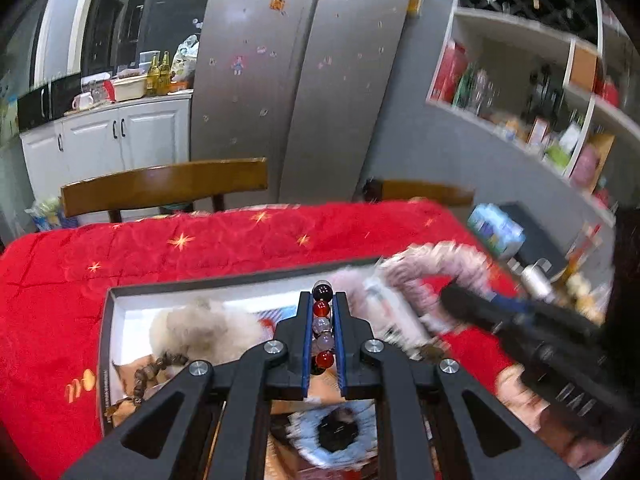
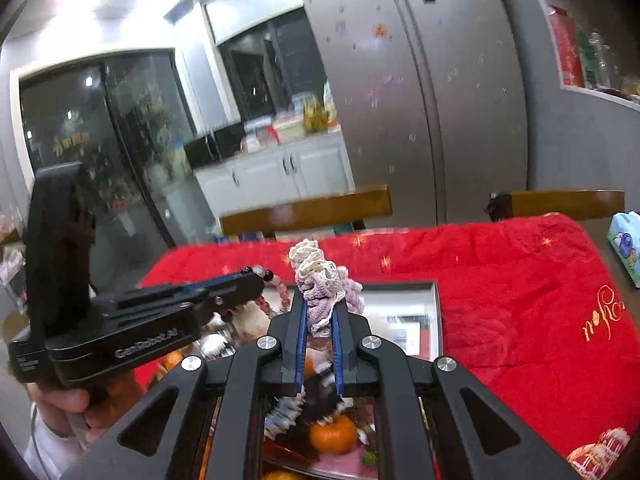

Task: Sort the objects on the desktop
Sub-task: 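Carry the scrunchie and bracelet with both grippers over the dark tray box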

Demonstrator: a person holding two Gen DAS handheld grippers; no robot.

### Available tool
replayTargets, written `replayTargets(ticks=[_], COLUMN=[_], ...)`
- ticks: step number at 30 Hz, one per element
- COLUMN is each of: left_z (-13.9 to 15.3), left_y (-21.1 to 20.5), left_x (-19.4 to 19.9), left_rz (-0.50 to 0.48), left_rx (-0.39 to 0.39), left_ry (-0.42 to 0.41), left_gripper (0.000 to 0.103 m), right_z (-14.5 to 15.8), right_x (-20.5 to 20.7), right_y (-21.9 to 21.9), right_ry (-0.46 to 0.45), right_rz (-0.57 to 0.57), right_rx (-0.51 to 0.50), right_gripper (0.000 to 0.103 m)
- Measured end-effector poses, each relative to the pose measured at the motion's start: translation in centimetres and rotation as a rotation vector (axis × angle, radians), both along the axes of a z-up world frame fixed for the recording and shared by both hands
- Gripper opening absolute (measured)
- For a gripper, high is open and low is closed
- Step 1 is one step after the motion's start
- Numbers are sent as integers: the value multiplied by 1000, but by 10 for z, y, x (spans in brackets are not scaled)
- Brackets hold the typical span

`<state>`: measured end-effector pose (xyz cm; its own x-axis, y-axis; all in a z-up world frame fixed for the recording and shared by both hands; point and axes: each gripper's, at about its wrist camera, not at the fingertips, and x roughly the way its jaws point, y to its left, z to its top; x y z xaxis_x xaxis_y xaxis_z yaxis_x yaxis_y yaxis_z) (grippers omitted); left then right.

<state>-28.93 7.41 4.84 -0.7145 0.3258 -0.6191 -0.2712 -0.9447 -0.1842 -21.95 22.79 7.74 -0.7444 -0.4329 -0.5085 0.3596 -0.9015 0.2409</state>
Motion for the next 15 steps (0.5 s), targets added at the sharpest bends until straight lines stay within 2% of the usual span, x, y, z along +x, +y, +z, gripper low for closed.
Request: replayTargets(ticks=[2, 6, 12, 15], left_z=[-10, -27, -33, -39], left_y=[1, 1, 15, 22], left_x=[-1, -6, 2, 4], left_rz=[2, -24, -65, -77], left_rx=[-15, 18, -1, -7], left_ry=[-6, -56, -31, -46], left_gripper=[10, 10, 10, 10], right_z=[-8, -26, -53, -63], right_x=[-1, -2, -6, -11], right_y=[4, 6, 4, 1], right_ry=[-18, -62, -130, -150], right_rz=[-12, -1, 37, 42], right_rx=[-5, 18, 48, 67], right_gripper=[10, 10, 10, 11])
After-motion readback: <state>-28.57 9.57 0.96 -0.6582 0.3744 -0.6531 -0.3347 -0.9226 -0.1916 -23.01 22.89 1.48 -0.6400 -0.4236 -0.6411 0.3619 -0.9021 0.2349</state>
